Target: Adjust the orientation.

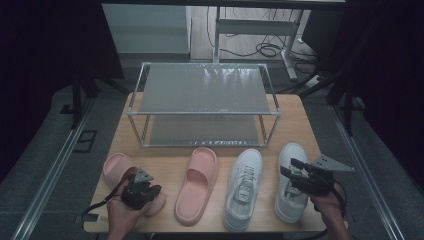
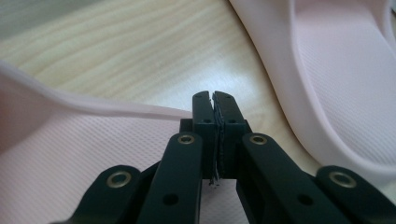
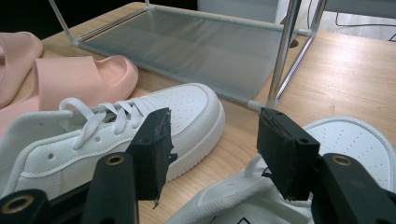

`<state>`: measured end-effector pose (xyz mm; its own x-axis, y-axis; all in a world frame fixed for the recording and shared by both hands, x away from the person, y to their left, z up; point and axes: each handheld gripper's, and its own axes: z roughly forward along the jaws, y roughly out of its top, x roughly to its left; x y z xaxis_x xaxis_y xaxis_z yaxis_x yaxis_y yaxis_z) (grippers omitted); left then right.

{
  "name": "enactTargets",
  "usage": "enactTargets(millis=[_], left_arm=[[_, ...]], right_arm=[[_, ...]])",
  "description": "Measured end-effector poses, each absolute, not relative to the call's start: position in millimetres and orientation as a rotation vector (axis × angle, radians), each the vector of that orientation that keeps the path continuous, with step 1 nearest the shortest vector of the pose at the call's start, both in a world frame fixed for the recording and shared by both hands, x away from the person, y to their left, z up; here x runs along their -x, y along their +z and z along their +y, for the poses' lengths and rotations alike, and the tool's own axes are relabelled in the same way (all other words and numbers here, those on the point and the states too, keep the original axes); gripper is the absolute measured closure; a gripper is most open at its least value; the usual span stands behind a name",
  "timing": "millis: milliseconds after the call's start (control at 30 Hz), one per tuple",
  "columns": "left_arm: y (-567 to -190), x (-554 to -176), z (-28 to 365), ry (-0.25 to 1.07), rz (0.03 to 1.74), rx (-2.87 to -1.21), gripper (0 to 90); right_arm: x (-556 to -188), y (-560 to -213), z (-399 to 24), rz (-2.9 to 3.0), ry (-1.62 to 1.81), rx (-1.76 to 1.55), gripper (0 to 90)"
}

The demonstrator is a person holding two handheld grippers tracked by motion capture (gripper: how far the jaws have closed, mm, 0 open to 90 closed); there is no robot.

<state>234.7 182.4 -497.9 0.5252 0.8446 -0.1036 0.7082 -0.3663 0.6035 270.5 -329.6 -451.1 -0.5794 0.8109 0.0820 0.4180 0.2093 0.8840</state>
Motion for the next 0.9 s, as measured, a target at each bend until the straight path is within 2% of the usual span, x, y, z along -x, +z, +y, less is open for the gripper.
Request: enactTargets(millis=[367, 667, 900], left_arm=[[-496, -216, 189, 0.337, 1.249, -2.174, 88.7], [-464, -213, 235, 0.411, 1.295, -1.931, 89.0], [-456, -221, 273, 0.452, 1.377, -1.826, 88.8]], right_arm=[[-270, -450, -329, 2.087, 1.331, -1.137, 45.3], [-270, -450, -331, 2.082, 1.332, -1.140, 45.3], [-270, -451, -330, 2.087, 1.329, -1.144, 45.3]])
